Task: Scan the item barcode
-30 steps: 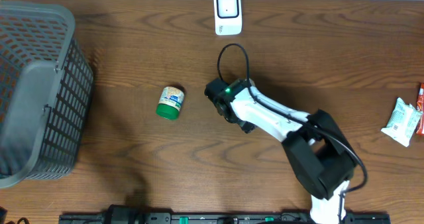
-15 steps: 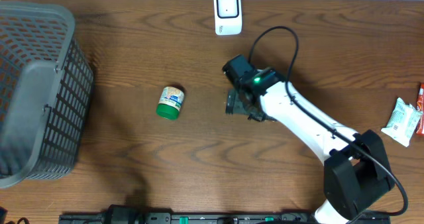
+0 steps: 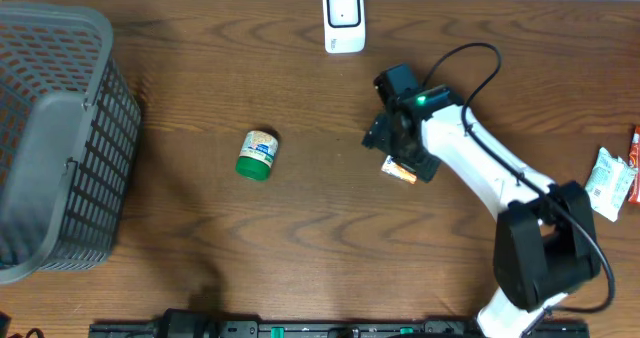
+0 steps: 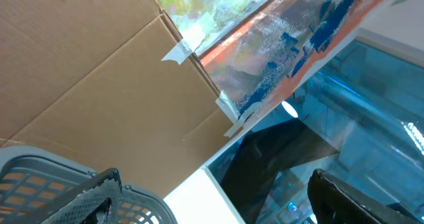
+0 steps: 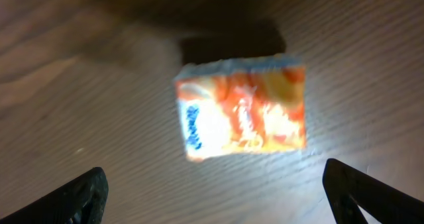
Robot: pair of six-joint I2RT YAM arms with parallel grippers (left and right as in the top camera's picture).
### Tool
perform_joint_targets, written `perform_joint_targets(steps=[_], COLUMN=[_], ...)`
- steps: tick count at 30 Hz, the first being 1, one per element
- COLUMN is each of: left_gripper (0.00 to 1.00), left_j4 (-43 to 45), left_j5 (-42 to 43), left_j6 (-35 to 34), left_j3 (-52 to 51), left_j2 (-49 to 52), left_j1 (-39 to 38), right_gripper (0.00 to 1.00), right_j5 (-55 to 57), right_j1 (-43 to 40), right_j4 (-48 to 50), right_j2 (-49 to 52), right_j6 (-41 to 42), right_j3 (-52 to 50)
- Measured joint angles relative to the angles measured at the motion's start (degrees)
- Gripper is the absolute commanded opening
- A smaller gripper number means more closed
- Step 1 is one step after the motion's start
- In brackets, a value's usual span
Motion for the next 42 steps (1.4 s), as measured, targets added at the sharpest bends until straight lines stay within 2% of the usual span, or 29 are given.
perform_joint_targets(steps=[9, 16, 18, 33, 37, 42], left_gripper=[0.9, 0.9, 0.9, 0.9, 0.9, 0.9], left_j4=[0.0, 0.0, 0.0, 0.0, 0.0, 0.0], left_j5=[0.0, 0.0, 0.0, 0.0, 0.0, 0.0], left_j6=[0.0, 0.0, 0.0, 0.0, 0.0, 0.0], left_j3=[0.0, 0.0, 0.0, 0.0, 0.0, 0.0], left_j2=[0.0, 0.0, 0.0, 0.0, 0.0, 0.0], left_j1=[0.0, 0.0, 0.0, 0.0, 0.0, 0.0], right_gripper=[0.99, 0.99, 0.95, 0.98, 0.95, 0.8], right_j5=[-4.0, -2.3, -2.0, -1.4, -1.4, -1.5], right_j1=[-3.3, -3.9, -4.5, -5.4, -4.9, -4.7], right_j4=[0.5, 3.6, 3.8, 3.1, 2.8, 2.7], right_j2=[8.0, 8.5, 8.5, 9.9, 10.6, 11.0], right_j6=[-8.7, -13.1, -14.4, -17.7, -17.7, -18.1], right_j3=[0.0, 0.0, 0.0, 0.1, 0.9, 1.7])
